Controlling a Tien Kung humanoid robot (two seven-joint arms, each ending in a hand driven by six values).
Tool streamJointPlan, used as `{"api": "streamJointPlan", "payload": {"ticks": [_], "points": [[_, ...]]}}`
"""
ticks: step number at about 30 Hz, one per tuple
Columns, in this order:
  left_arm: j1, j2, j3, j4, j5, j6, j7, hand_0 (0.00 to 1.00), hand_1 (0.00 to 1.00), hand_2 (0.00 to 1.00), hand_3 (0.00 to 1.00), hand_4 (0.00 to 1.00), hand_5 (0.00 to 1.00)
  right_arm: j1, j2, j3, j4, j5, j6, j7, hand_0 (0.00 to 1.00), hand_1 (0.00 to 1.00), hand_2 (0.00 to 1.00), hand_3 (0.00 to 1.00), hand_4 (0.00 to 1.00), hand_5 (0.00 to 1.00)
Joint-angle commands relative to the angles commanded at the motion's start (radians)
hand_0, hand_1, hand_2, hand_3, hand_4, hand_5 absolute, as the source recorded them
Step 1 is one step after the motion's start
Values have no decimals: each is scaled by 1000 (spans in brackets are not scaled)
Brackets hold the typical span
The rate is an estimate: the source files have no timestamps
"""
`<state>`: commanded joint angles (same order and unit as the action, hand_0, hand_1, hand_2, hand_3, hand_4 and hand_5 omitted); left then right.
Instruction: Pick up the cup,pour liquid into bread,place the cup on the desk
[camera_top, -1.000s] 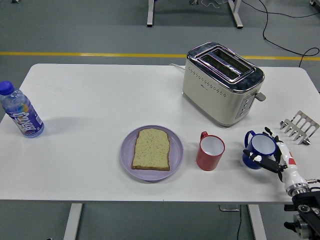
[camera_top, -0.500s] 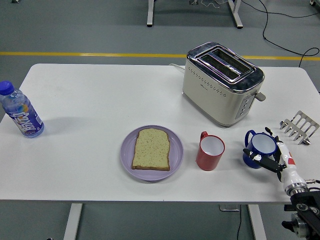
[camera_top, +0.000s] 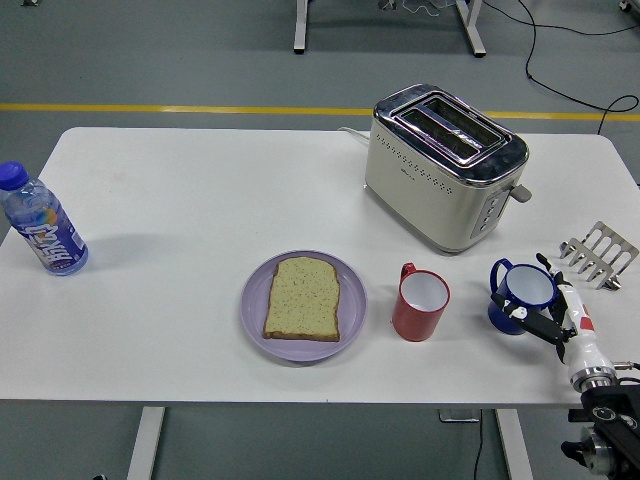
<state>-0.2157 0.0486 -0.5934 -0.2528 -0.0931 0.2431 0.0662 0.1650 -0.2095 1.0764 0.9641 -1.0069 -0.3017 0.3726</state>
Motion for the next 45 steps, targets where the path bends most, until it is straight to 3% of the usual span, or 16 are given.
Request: {"api": "streamJointPlan", "payload": {"ticks": [18, 38, 39, 44, 45], "points": [[0, -1, -5, -1, 9, 3, 3, 690, 756, 773, 611, 396, 998, 18, 0, -28, -42, 93, 36, 48, 847, 710, 786, 869, 925, 149], [6, -5, -11, -1, 24, 3, 7, 690, 756, 773, 611, 396, 998, 37, -2, -65, -65, 128, 19, 75, 843, 695, 776, 855, 906, 128], [6, -5, -10, -1, 22, 3, 7, 690, 756, 773, 611, 396, 998, 38, -2, -66, -66, 131, 19, 76, 833, 671, 747, 805, 889, 104], [4, -4, -3, -1, 9, 2, 3, 690, 756, 773, 611, 396, 998, 44, -2, -71, -72, 152, 20, 89, 833, 671, 747, 805, 889, 104], [3, -5, -2, -1, 8, 2, 3, 690, 756, 773, 611, 396, 998, 47, -3, -74, -74, 157, 21, 91, 810, 658, 726, 760, 882, 100]]}}
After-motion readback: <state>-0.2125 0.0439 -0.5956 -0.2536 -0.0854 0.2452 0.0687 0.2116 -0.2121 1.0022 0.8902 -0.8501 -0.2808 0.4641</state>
